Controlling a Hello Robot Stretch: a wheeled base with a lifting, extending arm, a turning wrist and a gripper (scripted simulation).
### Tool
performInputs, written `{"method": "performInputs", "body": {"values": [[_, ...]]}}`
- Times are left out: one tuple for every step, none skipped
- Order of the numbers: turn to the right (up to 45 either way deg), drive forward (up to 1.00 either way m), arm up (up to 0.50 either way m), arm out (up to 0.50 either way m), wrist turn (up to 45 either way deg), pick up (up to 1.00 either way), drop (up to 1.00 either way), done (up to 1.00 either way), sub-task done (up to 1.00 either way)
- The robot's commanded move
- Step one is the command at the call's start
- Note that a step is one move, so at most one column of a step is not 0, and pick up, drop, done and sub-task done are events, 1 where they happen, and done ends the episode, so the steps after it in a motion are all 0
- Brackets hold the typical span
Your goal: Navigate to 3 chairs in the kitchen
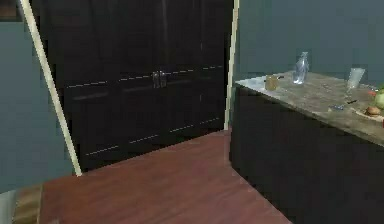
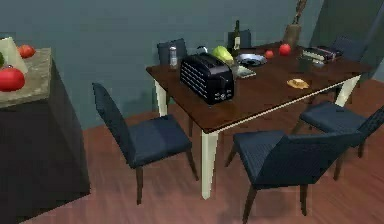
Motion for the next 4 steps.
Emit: {"method": "performInputs", "body": {"values": [[45.0, 0.00, 0.00, 0.00, 0.0, 0.00, 0.00, 0.00, 0.00], [15.0, 0.00, 0.00, 0.00, 0.0, 0.00, 0.00, 0.00, 0.00], [0.0, 0.30, 0.00, 0.00, 0.0, 0.00, 0.00, 0.00, 0.00], [45.0, 0.00, 0.00, 0.00, 0.0, 0.00, 0.00, 0.00, 0.00]]}}
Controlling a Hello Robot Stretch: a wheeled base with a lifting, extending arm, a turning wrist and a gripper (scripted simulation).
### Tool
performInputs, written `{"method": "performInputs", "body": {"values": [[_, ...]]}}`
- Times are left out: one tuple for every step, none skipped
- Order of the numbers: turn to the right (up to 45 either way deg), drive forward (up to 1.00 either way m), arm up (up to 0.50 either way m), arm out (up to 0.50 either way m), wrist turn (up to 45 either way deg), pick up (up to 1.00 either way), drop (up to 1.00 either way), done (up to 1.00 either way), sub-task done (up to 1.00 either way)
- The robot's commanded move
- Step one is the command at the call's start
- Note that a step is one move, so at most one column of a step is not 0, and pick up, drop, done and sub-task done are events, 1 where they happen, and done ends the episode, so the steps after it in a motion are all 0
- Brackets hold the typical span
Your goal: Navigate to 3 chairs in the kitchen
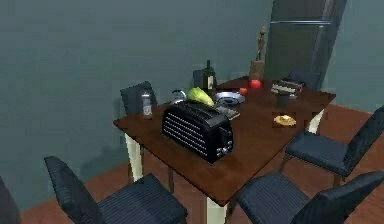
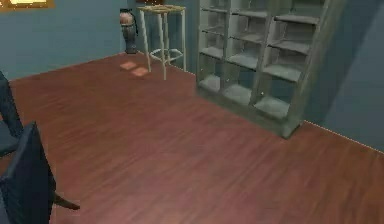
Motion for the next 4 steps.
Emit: {"method": "performInputs", "body": {"values": [[30.0, 0.00, 0.00, 0.00, 0.0, 0.00, 0.00, 0.00, 0.00], [0.0, 0.00, 0.00, 0.00, 0.0, 0.00, 0.00, 0.00, 1.00], [-45.0, 0.00, 0.00, 0.00, 0.0, 0.00, 0.00, 0.00, 0.00], [-45.0, 0.00, 0.00, 0.00, 0.0, 0.00, 0.00, 0.00, 0.00]]}}
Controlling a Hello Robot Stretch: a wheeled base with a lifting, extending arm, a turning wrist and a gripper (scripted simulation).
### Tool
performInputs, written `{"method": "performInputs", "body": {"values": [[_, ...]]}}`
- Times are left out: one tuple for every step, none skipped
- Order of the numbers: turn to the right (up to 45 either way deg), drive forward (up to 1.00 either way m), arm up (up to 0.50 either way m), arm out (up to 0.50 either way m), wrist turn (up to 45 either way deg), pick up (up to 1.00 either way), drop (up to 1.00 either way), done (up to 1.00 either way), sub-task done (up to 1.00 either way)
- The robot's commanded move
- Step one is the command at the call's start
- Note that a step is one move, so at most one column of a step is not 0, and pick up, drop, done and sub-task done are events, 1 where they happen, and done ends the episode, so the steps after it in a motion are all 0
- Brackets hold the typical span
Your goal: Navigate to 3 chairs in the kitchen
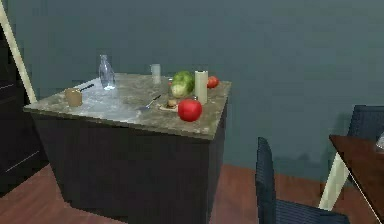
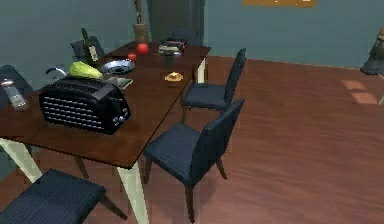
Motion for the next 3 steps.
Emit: {"method": "performInputs", "body": {"values": [[-15.0, 0.00, 0.00, 0.00, 0.0, 0.00, 0.00, 0.00, 0.00], [-3.0, 0.00, 0.00, 0.00, 0.0, 0.00, 0.00, 0.00, 0.00], [0.0, 0.10, 0.00, 0.00, 0.0, 0.00, 0.00, 0.00, 0.00]]}}
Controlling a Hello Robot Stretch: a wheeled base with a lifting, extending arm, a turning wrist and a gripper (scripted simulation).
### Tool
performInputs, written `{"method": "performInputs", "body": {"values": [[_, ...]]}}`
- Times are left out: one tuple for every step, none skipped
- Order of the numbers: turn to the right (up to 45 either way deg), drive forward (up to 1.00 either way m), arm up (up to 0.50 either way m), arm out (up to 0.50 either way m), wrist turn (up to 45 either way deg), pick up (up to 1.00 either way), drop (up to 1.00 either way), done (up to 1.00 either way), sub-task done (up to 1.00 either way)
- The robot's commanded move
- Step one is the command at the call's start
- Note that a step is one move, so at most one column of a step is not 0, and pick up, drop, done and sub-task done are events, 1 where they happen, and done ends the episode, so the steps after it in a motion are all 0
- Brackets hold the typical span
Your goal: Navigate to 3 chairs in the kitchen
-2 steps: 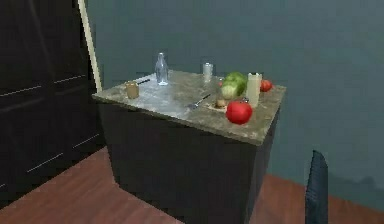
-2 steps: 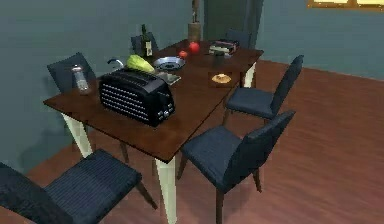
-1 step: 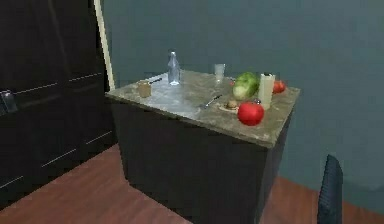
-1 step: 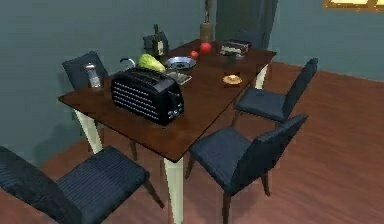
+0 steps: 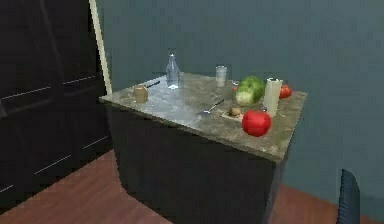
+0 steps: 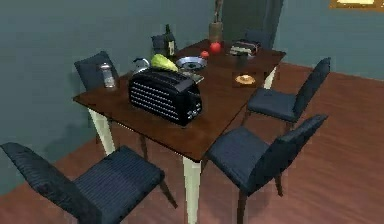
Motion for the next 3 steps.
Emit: {"method": "performInputs", "body": {"values": [[45.0, 0.00, 0.00, 0.00, 0.0, 0.00, 0.00, 0.00, 0.00], [15.0, 0.00, 0.00, 0.00, 0.0, 0.00, 0.00, 0.00, 0.00], [0.0, 0.00, 0.00, 0.00, 0.0, 0.00, 0.00, 0.00, 1.00]]}}
